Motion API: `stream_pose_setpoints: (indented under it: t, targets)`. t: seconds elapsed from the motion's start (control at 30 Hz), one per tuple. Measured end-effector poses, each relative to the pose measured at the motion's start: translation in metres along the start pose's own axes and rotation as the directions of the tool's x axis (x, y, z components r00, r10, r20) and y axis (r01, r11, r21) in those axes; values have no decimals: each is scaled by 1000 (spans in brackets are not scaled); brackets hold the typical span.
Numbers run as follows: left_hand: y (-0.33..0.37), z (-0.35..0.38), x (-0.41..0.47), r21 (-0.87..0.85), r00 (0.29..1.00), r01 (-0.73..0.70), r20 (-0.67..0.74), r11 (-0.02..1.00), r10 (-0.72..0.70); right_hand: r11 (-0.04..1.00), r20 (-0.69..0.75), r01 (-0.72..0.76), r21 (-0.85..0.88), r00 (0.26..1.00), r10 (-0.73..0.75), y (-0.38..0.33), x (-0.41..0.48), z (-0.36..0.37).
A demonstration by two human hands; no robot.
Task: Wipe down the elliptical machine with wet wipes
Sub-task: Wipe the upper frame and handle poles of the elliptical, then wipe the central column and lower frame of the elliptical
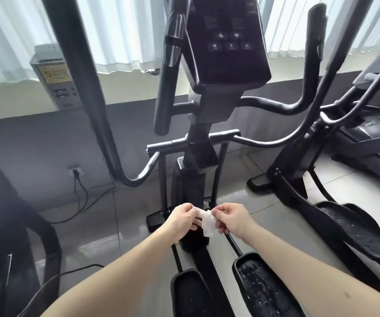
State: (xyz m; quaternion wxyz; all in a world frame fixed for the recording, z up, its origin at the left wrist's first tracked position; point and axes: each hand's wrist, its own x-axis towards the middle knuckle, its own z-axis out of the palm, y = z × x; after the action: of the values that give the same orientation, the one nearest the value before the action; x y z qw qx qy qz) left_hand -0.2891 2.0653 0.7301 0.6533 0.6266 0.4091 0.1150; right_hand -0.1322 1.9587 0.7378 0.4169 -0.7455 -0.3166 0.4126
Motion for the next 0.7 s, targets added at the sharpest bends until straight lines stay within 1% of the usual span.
stream_pose_setpoints:
  t: [0.13, 0.2, 0.27, 0.3, 0.43, 0.57, 0.6, 0.7]
  targets:
    - [-13, -43, -12, -181, 1000, 23, 16, 983, -20, 999, 18, -34, -6, 999, 34, -15, -3, 43]
    - [-21, -66, -23, -224, 996, 7, 93, 975, 14, 999, 27, -52, -5, 998, 52, -24, -5, 70]
    - [-34, -88, -29, -193, 983, -44, 169, 980, 77, 997, 36, -76, -4, 996, 76, -35, -9, 99]
    - [-43, -100, -31, -180, 982, -48, 174, 982, 80, 995, 41, -96, -1, 995, 96, -40, -10, 114]
    - [-82, -142, -32, -68, 991, -34, 125, 997, 42, 968, 68, -238, 79, 970, 233, -54, -10, 173]
    - [-112, -184, -43, -68, 996, -13, 91, 998, 19, 980, 111, -198, -15, 974, 199, -52, -16, 215]
    - [-119, -194, -45, -76, 996, 2, 92, 997, 5, 980, 114, -199, -15, 973, 199, -52, -17, 224]
    - [-137, -219, -49, -98, 994, 33, 108, 995, -22, 968, 96, -253, 2, 963, 251, -47, -15, 248]
